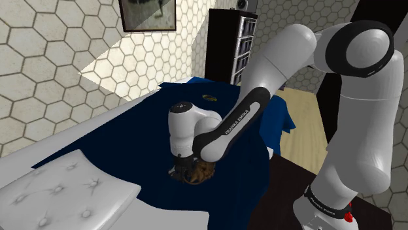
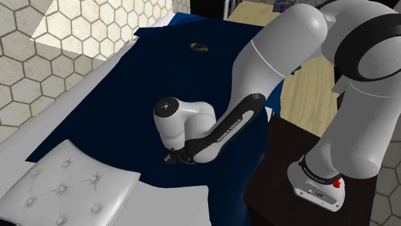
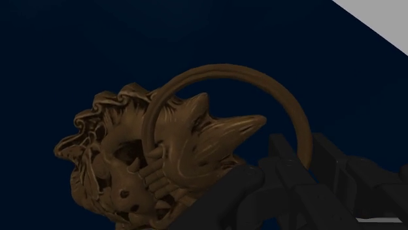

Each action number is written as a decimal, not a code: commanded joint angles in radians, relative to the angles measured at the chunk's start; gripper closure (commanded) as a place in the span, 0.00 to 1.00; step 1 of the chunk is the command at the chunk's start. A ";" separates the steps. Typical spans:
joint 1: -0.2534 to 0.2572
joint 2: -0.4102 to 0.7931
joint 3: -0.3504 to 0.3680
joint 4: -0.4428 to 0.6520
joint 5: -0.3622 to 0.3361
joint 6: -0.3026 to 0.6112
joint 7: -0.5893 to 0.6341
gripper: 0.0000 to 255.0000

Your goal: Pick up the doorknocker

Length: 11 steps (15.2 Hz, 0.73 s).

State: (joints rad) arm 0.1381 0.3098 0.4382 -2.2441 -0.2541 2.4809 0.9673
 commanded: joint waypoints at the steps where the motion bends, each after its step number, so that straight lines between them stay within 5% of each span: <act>1: -0.006 -0.025 0.010 -0.002 0.019 -0.020 -0.011 1.00; 11: -0.029 -0.126 0.043 0.014 0.100 -0.124 -0.069 1.00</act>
State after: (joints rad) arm 0.1104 0.1900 0.4793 -2.2333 -0.1599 2.3658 0.9032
